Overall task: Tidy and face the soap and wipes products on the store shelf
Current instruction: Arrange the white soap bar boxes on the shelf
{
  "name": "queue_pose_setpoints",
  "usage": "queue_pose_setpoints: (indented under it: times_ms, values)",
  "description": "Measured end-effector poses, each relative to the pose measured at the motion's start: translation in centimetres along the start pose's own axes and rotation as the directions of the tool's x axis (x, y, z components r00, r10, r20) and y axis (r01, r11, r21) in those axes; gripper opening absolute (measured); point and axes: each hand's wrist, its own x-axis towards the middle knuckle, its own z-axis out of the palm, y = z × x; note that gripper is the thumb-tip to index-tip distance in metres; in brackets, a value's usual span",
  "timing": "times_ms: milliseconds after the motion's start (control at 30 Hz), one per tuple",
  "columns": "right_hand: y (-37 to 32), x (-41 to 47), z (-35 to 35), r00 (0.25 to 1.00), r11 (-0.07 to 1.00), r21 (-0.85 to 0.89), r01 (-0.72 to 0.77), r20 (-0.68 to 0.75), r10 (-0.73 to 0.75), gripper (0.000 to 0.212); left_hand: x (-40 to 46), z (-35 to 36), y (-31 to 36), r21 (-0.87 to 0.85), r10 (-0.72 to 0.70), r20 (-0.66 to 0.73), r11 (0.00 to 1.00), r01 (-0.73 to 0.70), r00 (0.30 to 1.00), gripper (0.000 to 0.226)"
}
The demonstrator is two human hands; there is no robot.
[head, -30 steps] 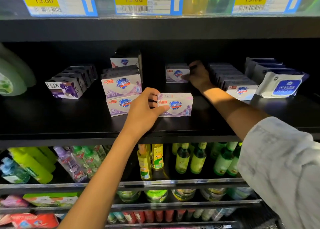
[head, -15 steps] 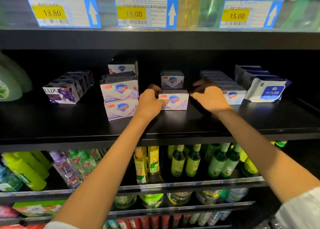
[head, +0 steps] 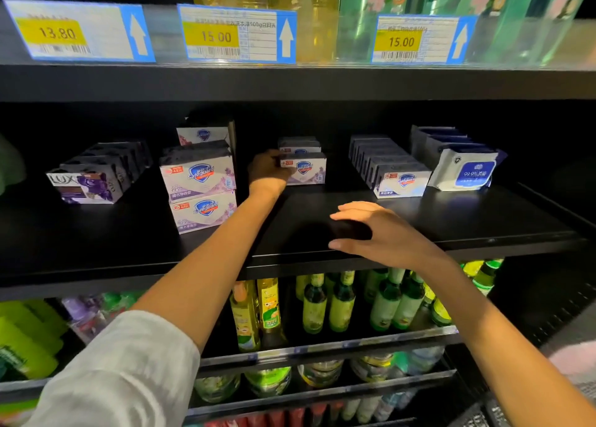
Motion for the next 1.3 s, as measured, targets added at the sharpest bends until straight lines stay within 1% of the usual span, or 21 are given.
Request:
queue_pose_setpoints:
  times_ms: [133, 233, 300, 433, 600, 733, 800, 900, 967, 1033, 1100, 1167, 1233, 1300]
  values:
    - [0.0, 0.1, -0.1, 1.000, 1.000, -0.010, -0.004, 0.005, 0.004, 0.091, 1.3, 0.6, -0.3, -0.056, -0.044, -0.015, 0.998, 0.043, 0.999, 0.046]
    - [0.2, 0.2, 0.1, 1.000, 1.000, 0.008, -0.006, -0.010, 0.006, 0.099, 2.1, 1.0, -0.8, -0.075, -0.042, -0.037, 0.996, 0.039, 0.998, 0.045]
    - [0.4, 0.3, 0.2, 1.000, 1.000, 0.009, -0.007, -0.019, 0.007, 0.099, 2.3, 1.2, -0.8, -0.080, -0.034, -0.044, 0.996, 0.031, 0.998, 0.046]
    - [0.4, 0.2, 0.3, 1.000, 1.000, 0.016, -0.013, -0.017, 0.013, 0.100, 2.1, 1.4, -0.4, -0.025, -0.006, -0.073, 1.000, 0.004, 0.997, 0.043]
    - [0.2, 0.1, 0.2, 1.000, 0.999, 0.034, -0.026, -0.014, 0.026, 0.093, 2.2, 1.5, -0.5, -0.018, -0.052, -0.072, 0.999, 0.051, 0.996, 0.041]
    - [0.4, 0.2, 0.3, 1.000, 1.000, 0.013, -0.007, -0.029, 0.007, 0.098, 1.6, 1.1, -0.4, 0.070, -0.051, -0.068, 0.996, 0.056, 0.996, 0.051]
    - [0.3, 0.1, 0.2, 0.999, 1.000, 0.008, 0.003, -0.038, -0.003, 0.097, 0.5, 0.7, 0.2, 0.116, -0.027, -0.064, 0.993, 0.035, 0.998, 0.054]
    - [0.3, 0.0, 0.3, 0.997, 0.999, 0.050, 0.003, -0.072, 0.001, 0.086, -2.9, -0.5, 1.4, 0.073, 0.003, -0.045, 0.997, 0.000, 0.999, 0.048]
    - [-0.1, 0.3, 0.5, 0.992, 0.995, 0.095, 0.005, -0.123, 0.006, 0.068, -6.0, -1.6, 2.0, 0.041, 0.020, -0.019, 0.999, -0.019, 1.000, 0.036]
    - [-0.8, 0.8, 0.6, 0.984, 0.989, 0.149, 0.006, -0.176, 0.021, 0.047, -9.3, -3.1, 2.1, 0.029, 0.048, 0.003, 0.998, -0.048, 0.999, 0.030]
    - [-2.0, 1.3, 0.5, 0.975, 0.979, 0.200, 0.033, -0.224, 0.012, 0.034, -12.6, -4.8, 1.7, -0.018, 0.113, -0.002, 0.993, -0.113, 0.994, 0.025]
    - [-3.8, 2.2, 0.4, 0.967, 0.958, 0.280, 0.067, -0.254, 0.006, 0.031, -15.6, -7.0, 1.2, -0.048, 0.147, -0.067, 0.987, -0.150, 0.987, 0.012]
    - [-5.9, 3.4, 0.5, 0.965, 0.928, 0.358, 0.106, -0.263, -0.008, 0.031, -17.8, -9.2, 0.4, -0.077, 0.148, -0.194, 0.983, -0.165, 0.970, 0.003]
    - [-8.3, 5.0, 0.8, 0.960, 0.902, 0.402, 0.154, -0.277, -0.041, 0.034, -18.9, -11.3, -0.8, -0.078, 0.140, -0.347, 0.981, -0.178, 0.927, 0.006]
